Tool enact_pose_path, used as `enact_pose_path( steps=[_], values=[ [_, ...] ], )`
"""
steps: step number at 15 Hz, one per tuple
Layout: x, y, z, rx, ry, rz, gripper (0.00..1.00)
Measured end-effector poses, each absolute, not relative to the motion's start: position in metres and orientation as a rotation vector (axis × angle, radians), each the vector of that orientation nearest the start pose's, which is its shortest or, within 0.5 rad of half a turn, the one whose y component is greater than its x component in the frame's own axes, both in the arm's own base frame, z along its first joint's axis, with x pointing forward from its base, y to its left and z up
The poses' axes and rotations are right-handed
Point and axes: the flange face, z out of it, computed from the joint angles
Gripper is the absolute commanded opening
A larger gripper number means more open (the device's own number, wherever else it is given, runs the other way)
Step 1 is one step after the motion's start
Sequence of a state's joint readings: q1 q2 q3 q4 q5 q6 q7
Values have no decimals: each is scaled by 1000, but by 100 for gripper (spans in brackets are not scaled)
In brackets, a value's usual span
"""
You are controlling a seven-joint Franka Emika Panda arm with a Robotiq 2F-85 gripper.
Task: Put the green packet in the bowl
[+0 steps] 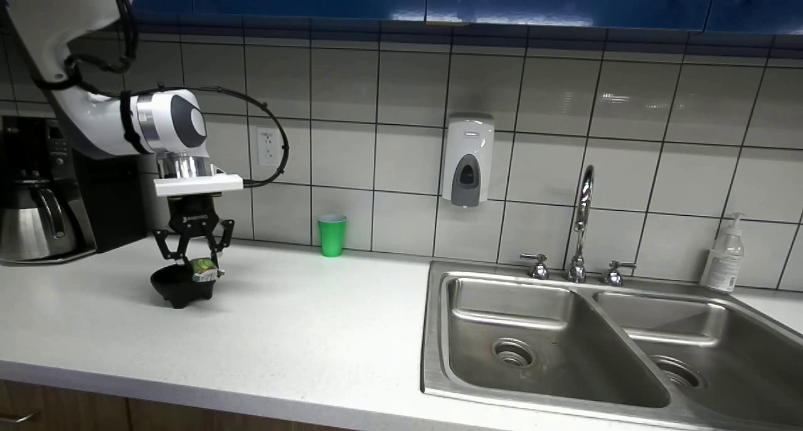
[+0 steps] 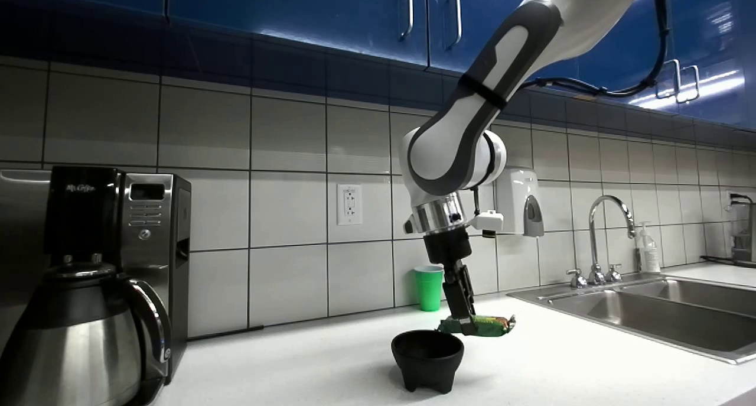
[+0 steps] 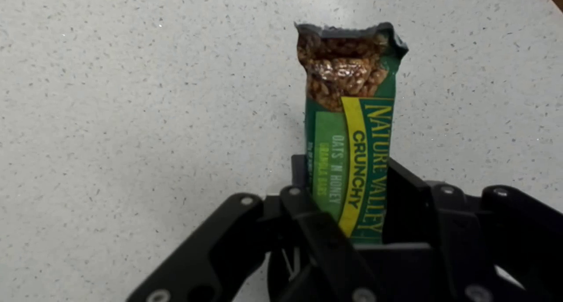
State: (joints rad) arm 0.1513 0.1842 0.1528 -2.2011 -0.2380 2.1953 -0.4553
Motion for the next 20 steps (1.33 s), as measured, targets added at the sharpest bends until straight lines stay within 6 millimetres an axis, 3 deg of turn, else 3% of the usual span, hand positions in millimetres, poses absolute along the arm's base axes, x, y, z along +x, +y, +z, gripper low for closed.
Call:
enact_pose_path(
  steps=[7,20],
  values=[
    [502,171,286,-2896,-1492,312,18],
    [518,179,282,-2938,-1239,270,18]
  ],
)
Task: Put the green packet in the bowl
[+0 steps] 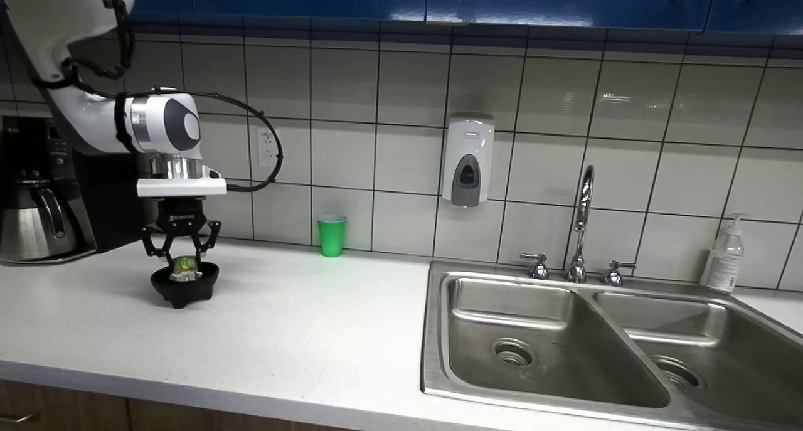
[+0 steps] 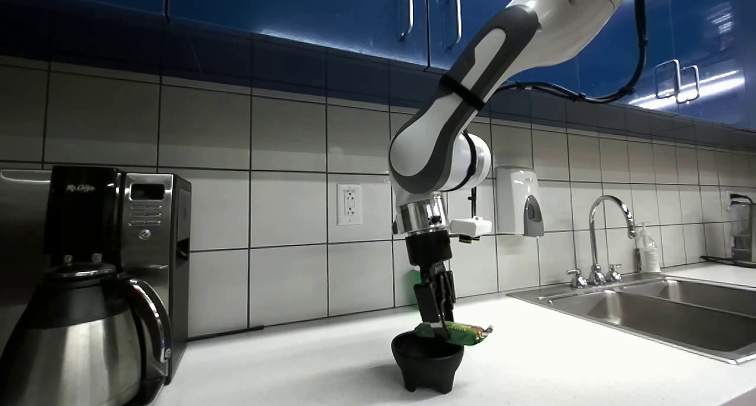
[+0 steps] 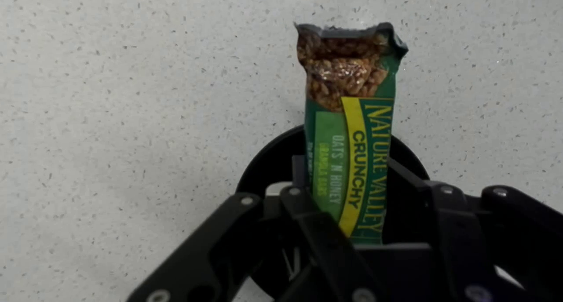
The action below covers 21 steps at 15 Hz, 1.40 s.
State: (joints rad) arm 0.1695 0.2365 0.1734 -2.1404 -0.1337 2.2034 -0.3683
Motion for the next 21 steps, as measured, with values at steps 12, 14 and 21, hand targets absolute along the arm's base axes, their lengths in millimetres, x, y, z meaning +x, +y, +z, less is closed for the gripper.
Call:
enact_pose_path(
  steps=[12,14,21],
  values=[
    [537,187,272,-2979,-1124,250,100],
    [539,188,275,-2981,-1123,240,100],
    [548,160,287,-3008,-1051,223,100]
  ],
)
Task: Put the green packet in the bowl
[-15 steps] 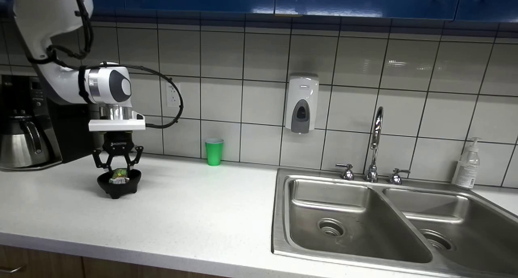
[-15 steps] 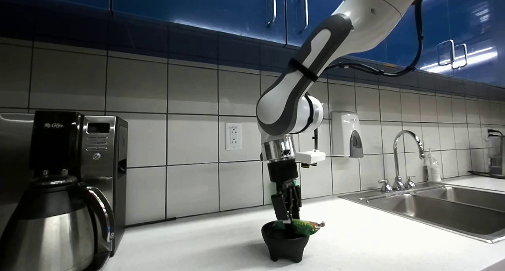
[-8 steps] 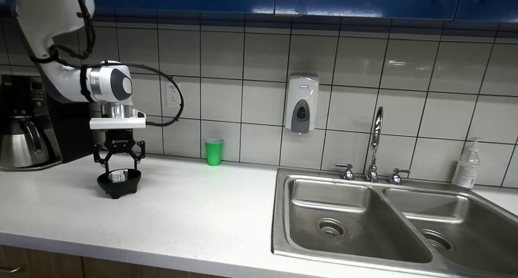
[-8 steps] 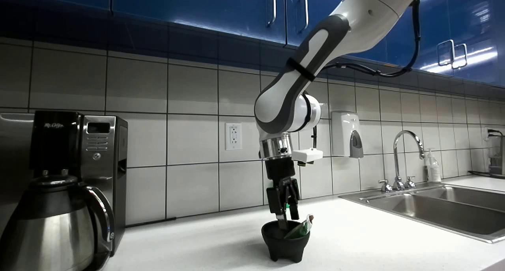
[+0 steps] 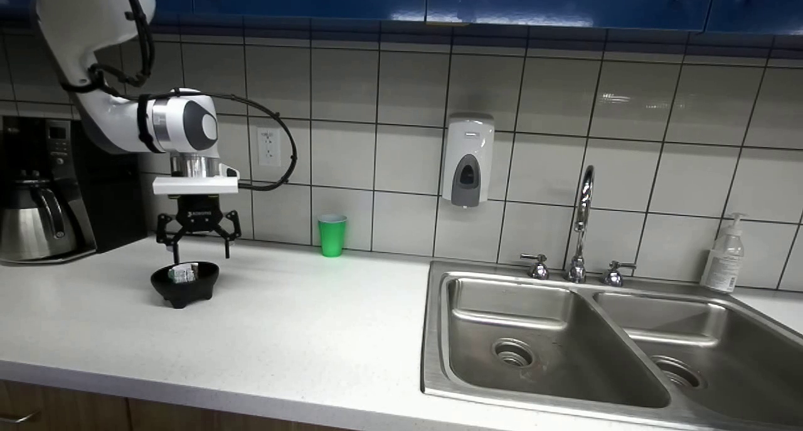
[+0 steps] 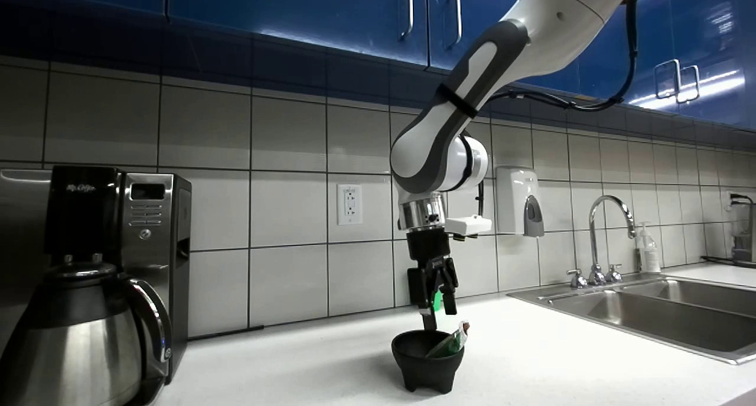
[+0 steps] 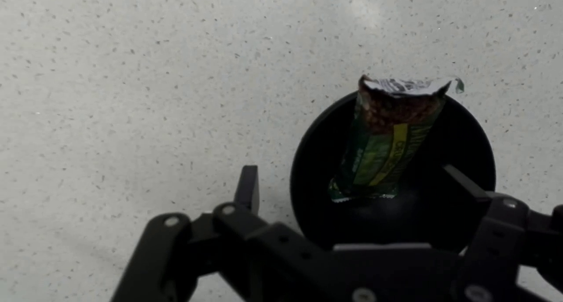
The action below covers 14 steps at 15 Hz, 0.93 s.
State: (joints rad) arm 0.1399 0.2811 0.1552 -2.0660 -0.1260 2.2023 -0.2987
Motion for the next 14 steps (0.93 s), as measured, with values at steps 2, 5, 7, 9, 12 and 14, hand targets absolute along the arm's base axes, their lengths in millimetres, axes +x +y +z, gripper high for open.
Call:
enact_pose_path(
  steps=[2,5,7,9,12,14],
  values=[
    [552,140,296,-3025,-993,215,100],
    [555,109,307,-3042,-906,209,100],
    [554,91,312,-3053,-862,208,100],
    [550,73,314,-3065,-823,216,100],
    [538,51,313,-3079,-770,240,100],
    [528,42,311,-3084,-747,259,100]
  ],
)
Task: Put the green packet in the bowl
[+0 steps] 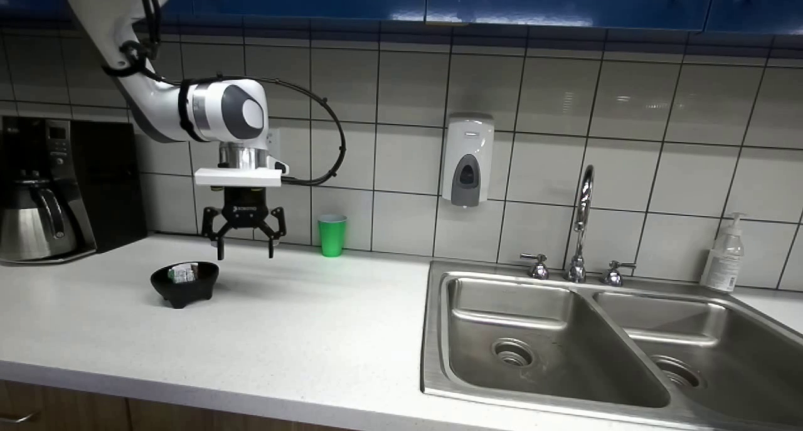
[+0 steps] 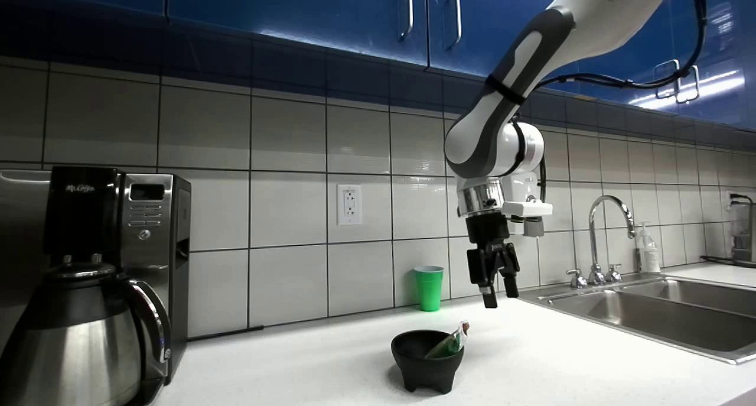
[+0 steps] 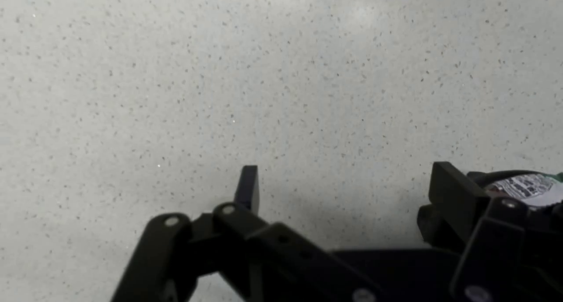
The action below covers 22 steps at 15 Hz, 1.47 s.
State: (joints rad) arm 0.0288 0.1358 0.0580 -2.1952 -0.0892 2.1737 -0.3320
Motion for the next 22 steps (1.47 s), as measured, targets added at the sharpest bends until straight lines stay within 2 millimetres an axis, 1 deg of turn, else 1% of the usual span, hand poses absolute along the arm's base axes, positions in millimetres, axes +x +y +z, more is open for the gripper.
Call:
enact_pose_path(
  steps=[4,6,12,18,20,22],
  values=[
    [507,31,311,-3091,-713,282,100],
    [495,25,313,-3098,-665,284,100],
    [461,6,325,-3114,-523,267,100],
    [428,2,329,-3130,-428,267,100],
    [420,2,330,-3133,-412,266,100],
    [416,2,331,-3134,-408,263,100]
  ],
)
